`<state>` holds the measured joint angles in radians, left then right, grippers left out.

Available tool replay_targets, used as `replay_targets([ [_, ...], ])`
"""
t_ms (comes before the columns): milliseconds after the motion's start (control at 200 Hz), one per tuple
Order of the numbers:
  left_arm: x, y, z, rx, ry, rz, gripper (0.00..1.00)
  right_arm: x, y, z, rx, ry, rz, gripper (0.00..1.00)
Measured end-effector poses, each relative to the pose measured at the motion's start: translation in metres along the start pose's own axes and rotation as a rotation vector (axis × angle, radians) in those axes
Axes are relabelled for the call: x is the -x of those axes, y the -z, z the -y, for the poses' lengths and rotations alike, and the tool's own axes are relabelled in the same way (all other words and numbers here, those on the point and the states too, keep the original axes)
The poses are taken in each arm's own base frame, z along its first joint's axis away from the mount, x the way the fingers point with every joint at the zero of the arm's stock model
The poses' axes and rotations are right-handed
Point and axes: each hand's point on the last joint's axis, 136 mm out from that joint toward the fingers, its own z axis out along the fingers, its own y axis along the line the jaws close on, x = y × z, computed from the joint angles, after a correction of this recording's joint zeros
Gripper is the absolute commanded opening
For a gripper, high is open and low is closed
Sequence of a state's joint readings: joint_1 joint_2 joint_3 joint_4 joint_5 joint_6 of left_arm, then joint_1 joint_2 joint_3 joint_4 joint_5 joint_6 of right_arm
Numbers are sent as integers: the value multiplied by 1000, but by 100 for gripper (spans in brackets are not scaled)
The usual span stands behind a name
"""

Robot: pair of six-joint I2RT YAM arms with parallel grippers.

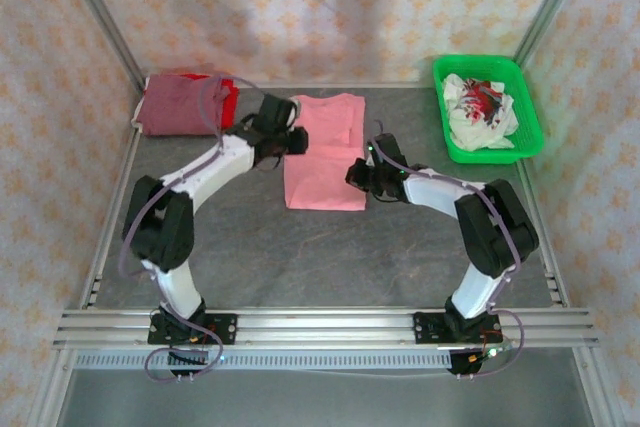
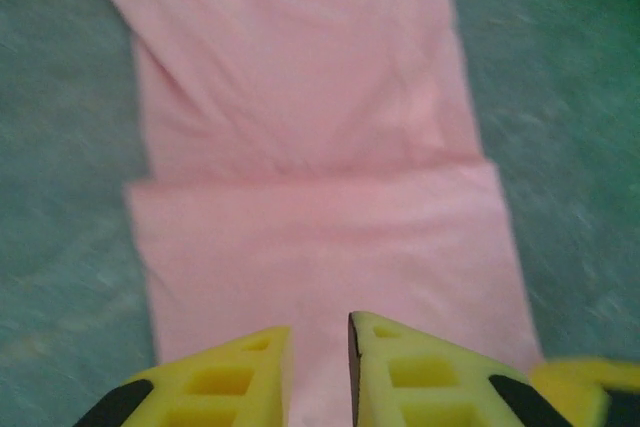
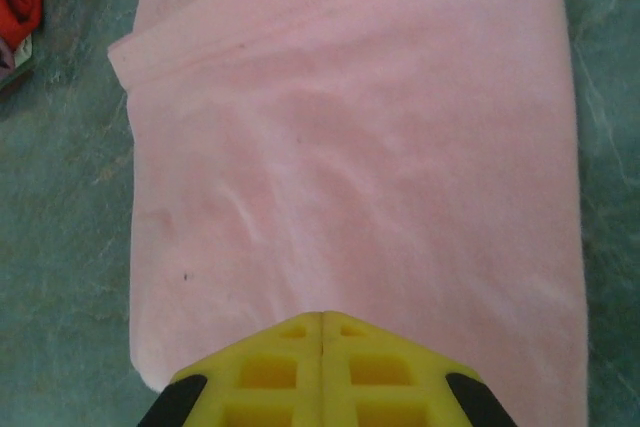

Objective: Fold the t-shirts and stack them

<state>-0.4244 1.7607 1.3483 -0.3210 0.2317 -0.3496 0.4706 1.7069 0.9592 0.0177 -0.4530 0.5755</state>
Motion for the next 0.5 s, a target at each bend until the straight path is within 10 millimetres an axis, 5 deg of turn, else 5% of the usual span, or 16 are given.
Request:
replay_targets([
  [90,-43,-9,7,-42,12,-56,18,-9,3,3,10,-18,-20,0],
  [255,-109,-32,-24,8,54,-184,16,-22,-3,13,3,-46,-60,0],
  [500,-134,-47,-39,28,71,-206,14,-36,-21,42,-48,-91,-85,0],
])
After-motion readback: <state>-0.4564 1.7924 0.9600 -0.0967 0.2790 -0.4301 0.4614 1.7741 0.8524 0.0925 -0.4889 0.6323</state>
